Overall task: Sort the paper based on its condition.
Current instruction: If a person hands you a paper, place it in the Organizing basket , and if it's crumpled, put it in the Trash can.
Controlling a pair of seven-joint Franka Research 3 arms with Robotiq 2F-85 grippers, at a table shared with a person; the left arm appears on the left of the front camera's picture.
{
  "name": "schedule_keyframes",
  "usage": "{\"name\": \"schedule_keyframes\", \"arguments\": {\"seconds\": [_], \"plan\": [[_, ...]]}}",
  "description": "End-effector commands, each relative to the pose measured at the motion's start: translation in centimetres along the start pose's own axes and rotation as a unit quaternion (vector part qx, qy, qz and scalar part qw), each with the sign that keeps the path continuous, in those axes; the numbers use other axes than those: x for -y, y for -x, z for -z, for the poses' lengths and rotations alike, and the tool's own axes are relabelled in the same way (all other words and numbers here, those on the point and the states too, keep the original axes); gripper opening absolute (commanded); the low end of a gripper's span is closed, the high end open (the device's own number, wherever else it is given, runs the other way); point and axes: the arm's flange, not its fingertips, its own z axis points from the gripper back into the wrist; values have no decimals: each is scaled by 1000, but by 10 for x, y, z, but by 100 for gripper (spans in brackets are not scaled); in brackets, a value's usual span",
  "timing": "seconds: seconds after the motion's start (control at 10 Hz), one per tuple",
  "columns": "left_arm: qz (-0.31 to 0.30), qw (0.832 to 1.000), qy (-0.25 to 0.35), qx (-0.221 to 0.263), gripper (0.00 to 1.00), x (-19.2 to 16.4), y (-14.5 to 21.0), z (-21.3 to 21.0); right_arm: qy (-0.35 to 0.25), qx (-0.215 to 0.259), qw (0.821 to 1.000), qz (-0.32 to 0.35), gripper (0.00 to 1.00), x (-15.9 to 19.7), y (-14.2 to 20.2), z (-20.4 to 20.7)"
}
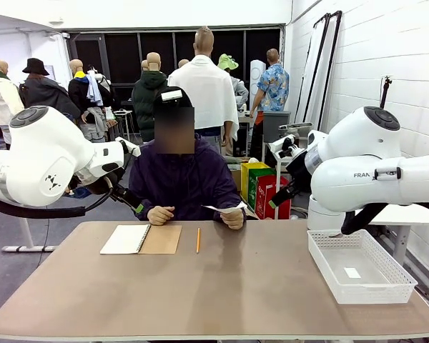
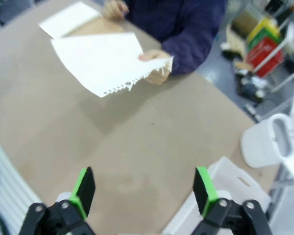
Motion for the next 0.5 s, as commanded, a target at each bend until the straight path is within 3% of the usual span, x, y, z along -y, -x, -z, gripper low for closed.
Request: {"name": "schedule_keyframes", "arguments": {"seconds": [0.0, 0.4], "plan": [[5, 1000, 4, 0, 100, 0, 0, 0, -11, -37, 993, 113, 100, 16, -13, 18], [5, 1000, 4, 0, 100, 0, 0, 0, -78, -59, 956, 278, 100, 46, -12, 48]]}}
